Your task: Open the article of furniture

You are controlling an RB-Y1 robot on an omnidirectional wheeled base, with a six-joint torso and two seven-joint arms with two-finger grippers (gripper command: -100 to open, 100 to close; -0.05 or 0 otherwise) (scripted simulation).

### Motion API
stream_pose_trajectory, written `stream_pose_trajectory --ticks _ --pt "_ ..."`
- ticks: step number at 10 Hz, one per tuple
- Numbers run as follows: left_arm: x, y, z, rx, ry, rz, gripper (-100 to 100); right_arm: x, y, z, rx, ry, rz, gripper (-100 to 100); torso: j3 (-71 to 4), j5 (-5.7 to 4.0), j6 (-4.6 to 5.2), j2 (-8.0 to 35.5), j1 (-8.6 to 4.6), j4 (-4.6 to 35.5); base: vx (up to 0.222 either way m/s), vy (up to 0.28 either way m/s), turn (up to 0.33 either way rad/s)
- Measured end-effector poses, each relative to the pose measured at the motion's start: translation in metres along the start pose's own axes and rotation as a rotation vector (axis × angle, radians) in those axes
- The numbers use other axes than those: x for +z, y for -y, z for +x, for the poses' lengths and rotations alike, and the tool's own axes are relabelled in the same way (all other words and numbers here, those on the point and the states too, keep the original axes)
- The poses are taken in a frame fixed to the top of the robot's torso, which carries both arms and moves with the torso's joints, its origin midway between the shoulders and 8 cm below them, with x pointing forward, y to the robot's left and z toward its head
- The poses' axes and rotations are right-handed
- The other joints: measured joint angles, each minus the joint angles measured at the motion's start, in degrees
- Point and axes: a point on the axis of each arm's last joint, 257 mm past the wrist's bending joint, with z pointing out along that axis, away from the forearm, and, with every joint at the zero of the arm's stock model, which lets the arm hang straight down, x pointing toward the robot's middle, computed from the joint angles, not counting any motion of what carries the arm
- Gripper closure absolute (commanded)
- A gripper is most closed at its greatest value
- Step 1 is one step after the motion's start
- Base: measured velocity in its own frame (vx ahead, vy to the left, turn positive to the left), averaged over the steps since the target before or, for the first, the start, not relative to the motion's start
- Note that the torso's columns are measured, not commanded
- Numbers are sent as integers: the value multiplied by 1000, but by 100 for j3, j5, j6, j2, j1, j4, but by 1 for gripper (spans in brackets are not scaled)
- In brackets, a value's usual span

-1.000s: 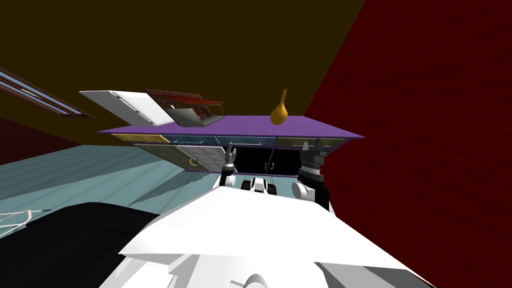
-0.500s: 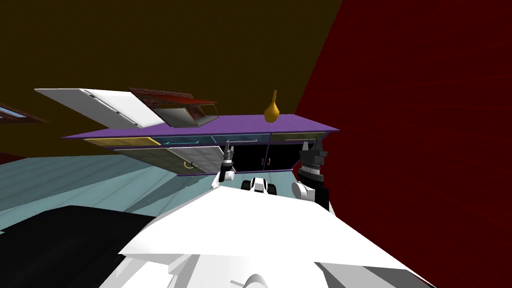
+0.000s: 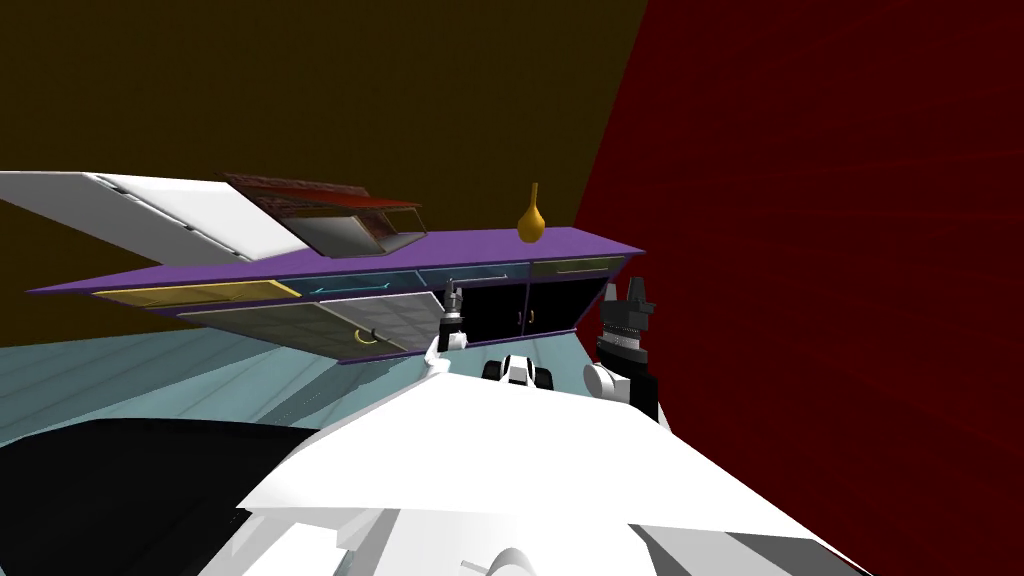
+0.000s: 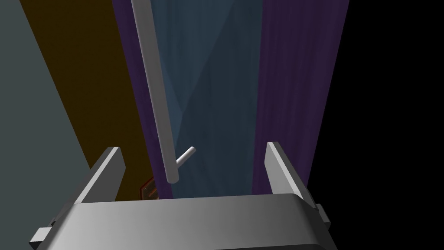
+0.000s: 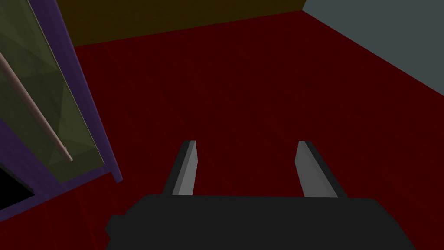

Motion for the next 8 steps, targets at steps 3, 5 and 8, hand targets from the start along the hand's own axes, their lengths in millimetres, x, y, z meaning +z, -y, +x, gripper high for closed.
stream_pose_trajectory --ticks 3,5,8 --pt "19 -5 -23 22 48 -1 -100 0 0 0 0 0 0 0 -3 4 4 -3 13 -3 -92 -8 -117" --pt "31 -10 -34 29 78 -1 -100 0 0 0 0 0 0 0 -5 2 6 -6 4 -3 -115 -15 -271" --pt "44 -16 -50 40 119 -6 100 0 0 0 0 0 0 0 -16 3 0 -25 9 -8 -24 -3 50"
